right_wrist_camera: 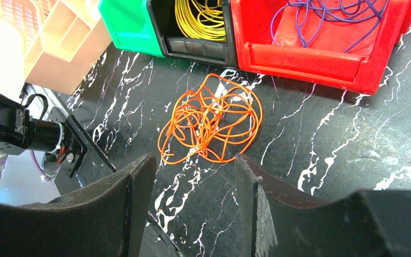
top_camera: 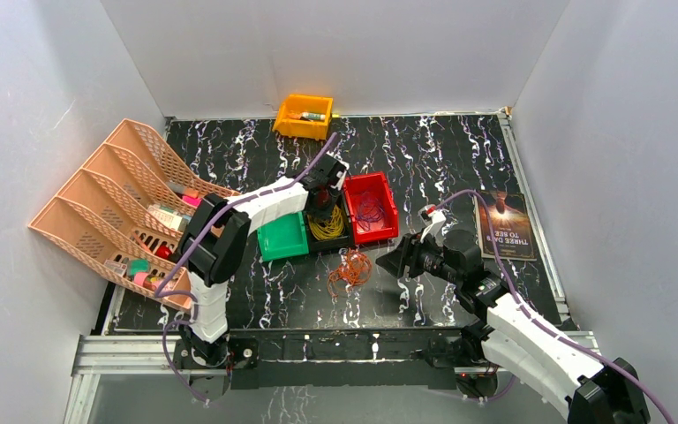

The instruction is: Untangle the cables

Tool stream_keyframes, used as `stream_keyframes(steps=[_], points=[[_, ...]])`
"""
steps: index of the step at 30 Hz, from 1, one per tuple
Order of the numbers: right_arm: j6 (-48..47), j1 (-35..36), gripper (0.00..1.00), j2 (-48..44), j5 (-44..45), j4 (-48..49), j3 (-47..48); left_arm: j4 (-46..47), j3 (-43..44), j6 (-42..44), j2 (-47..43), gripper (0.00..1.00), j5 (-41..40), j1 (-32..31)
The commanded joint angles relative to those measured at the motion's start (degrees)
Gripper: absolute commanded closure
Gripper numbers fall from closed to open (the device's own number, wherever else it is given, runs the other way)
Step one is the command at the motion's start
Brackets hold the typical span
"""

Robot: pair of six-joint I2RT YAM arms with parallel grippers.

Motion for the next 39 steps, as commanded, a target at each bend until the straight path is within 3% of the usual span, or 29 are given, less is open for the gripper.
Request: stream_keyframes(steps=[1,25,28,31,39], points=[[0.4,0.2,0.36,-0.8,-0.1,2.4,0.4,-2.9,2.9,1.5,0.2,1.0,-2.7,-0.4],[0.1,0.2,0.35,-0.7,0.0,2.3,0.2,-2.6,4.6,2.8,3.6,1.0,-2.4,-0.8],[0.3,0.1,0.36,0.0,-0.3,2.8,0.4,-3.5,6.4,3.4,1.3,0.92,-3.4,-0.8],[0.4,0.1,0.35,0.7,-0.9,3.1,0.5,-3.9,7.1,3.8,-0.2,0.75,-4.2,-0.7],[0.7,0.1,0.36,1.1,-1.2,3.6,0.5,-4.7,7.6,4.1,-2.4,0.71,-4.3,-0.8]])
